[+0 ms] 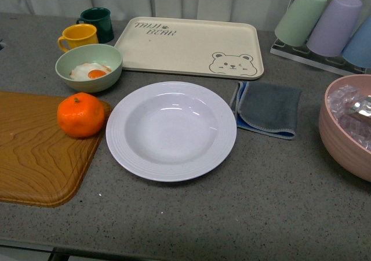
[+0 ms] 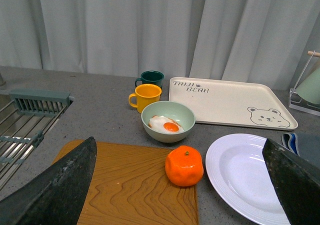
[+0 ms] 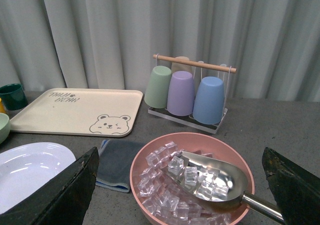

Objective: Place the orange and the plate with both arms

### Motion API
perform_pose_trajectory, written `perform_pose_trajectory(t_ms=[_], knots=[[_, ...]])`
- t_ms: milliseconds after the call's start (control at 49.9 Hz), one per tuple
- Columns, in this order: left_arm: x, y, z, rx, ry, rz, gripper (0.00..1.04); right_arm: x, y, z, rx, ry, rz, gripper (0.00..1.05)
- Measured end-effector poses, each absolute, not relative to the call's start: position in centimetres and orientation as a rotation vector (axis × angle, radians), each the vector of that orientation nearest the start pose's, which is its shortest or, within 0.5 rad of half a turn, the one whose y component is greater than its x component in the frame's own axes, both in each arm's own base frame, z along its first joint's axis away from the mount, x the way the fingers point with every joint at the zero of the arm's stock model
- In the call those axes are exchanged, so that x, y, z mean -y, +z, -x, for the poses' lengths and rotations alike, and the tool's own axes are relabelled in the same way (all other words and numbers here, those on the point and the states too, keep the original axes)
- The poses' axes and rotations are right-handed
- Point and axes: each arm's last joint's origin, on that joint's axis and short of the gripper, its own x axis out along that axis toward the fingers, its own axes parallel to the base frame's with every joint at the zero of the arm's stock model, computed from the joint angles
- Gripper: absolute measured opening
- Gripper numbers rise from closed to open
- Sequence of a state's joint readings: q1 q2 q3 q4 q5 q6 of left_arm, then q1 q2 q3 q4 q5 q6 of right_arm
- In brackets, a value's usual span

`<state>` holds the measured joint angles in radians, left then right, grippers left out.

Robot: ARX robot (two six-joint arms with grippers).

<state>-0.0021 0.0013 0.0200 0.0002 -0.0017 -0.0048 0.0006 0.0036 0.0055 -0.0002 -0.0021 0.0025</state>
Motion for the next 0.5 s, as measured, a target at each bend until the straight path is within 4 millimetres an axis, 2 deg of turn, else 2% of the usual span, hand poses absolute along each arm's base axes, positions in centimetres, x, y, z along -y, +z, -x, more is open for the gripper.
perform_pose_trajectory(t_ms=[261, 321, 421, 501], knots=[[0.0, 17.0, -9.7, 0.019, 0.000, 0.005, 0.98, 0.0, 16.5, -9.8, 0.002, 0.003, -0.002, 0.95], [0.1, 16.8, -9.9, -0.150, 0.059, 0.071, 0.98, 0.0, 16.5, -9.8, 0.002, 0.003, -0.002, 0.95], [0.5, 16.2, -11.7, -0.282, 0.083, 0.133, 0.98, 0.0, 16.5, -9.8, 0.002, 0.003, -0.002, 0.95], [1.1, 16.9, -14.0, -0.290, 0.057, 0.177, 0.98, 0.0, 16.5, -9.8, 0.002, 0.003, -0.002, 0.95]])
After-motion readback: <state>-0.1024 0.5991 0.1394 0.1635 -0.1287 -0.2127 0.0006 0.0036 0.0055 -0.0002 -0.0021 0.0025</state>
